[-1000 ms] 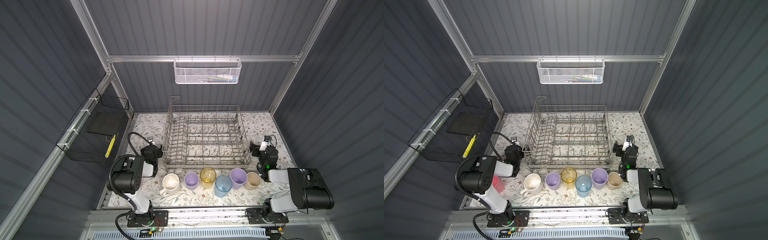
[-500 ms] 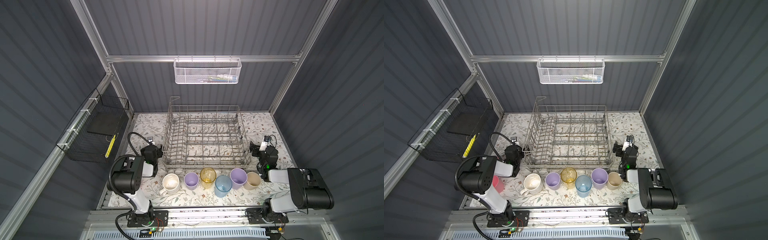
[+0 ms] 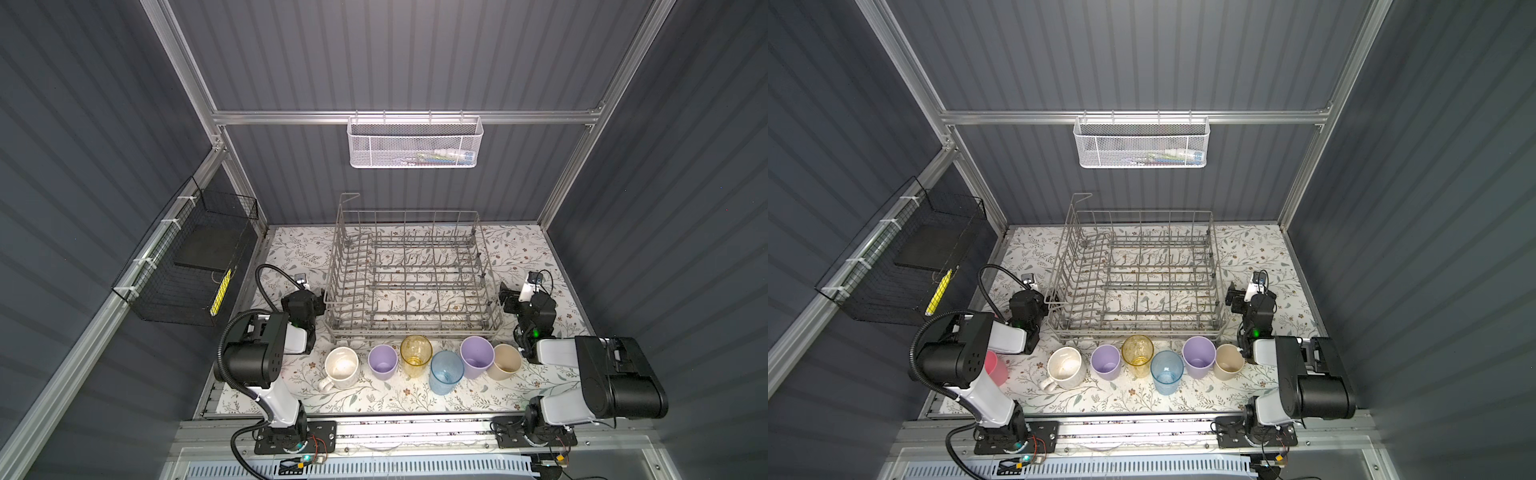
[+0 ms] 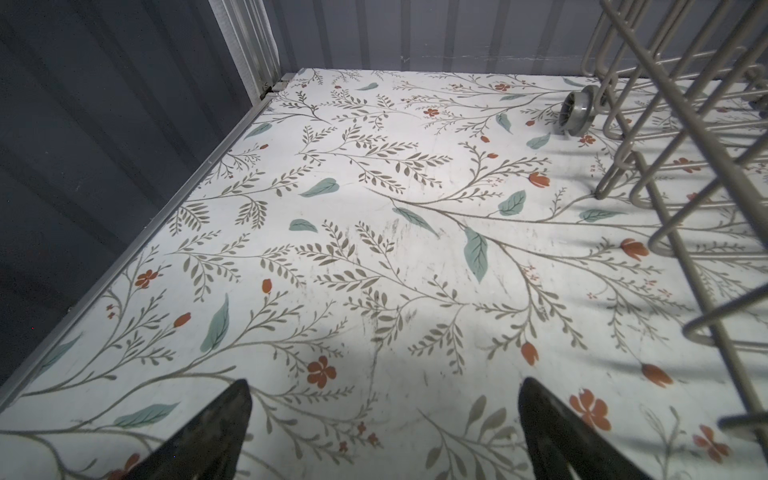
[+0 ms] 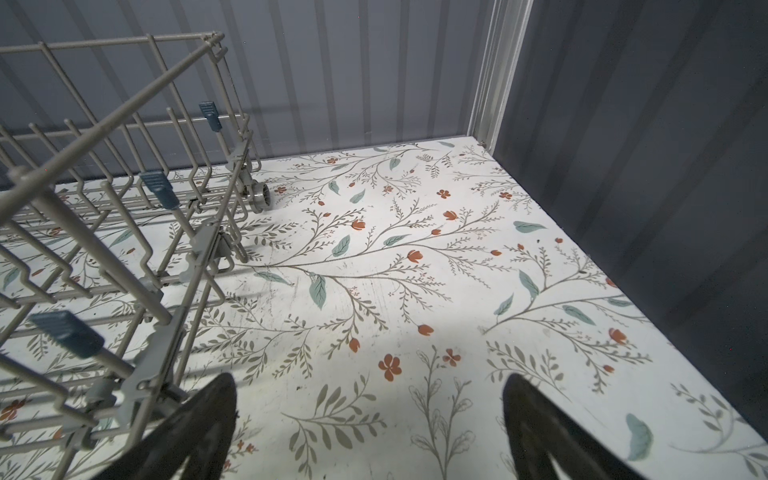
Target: Load the cups into the dish rack
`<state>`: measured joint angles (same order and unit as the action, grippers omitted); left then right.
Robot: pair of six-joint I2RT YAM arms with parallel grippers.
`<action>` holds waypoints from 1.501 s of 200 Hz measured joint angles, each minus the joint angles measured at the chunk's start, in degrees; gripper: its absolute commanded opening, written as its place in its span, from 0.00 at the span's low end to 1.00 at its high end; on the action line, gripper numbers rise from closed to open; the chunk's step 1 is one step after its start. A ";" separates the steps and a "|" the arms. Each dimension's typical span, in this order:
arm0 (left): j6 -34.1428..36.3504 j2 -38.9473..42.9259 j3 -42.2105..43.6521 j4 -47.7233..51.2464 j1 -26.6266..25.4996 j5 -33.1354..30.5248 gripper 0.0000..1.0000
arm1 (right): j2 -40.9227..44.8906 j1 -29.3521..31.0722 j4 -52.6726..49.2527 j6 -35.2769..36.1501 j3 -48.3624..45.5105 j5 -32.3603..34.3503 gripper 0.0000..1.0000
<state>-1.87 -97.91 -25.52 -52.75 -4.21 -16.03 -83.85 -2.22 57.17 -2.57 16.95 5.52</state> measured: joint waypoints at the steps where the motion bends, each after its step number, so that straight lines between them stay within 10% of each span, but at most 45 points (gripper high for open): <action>1: 0.00 0.00 0.00 0.00 0.00 0.00 1.00 | 0.00 0.00 0.00 0.00 0.00 0.00 0.99; 160: -2.84 18.62 -9.46 22.32 0.00 -3.93 0.99 | 14.82 0.00 -17.64 -2.73 4.79 4.09 0.99; 300: -23.76 22.03 -38.75 84.02 -5.60 -19.82 0.89 | 22.60 0.00 -30.64 -8.26 9.44 3.87 0.99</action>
<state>-25.63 -75.88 -64.27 31.27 -9.80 -35.86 -61.25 -2.22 26.52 -10.83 26.39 9.39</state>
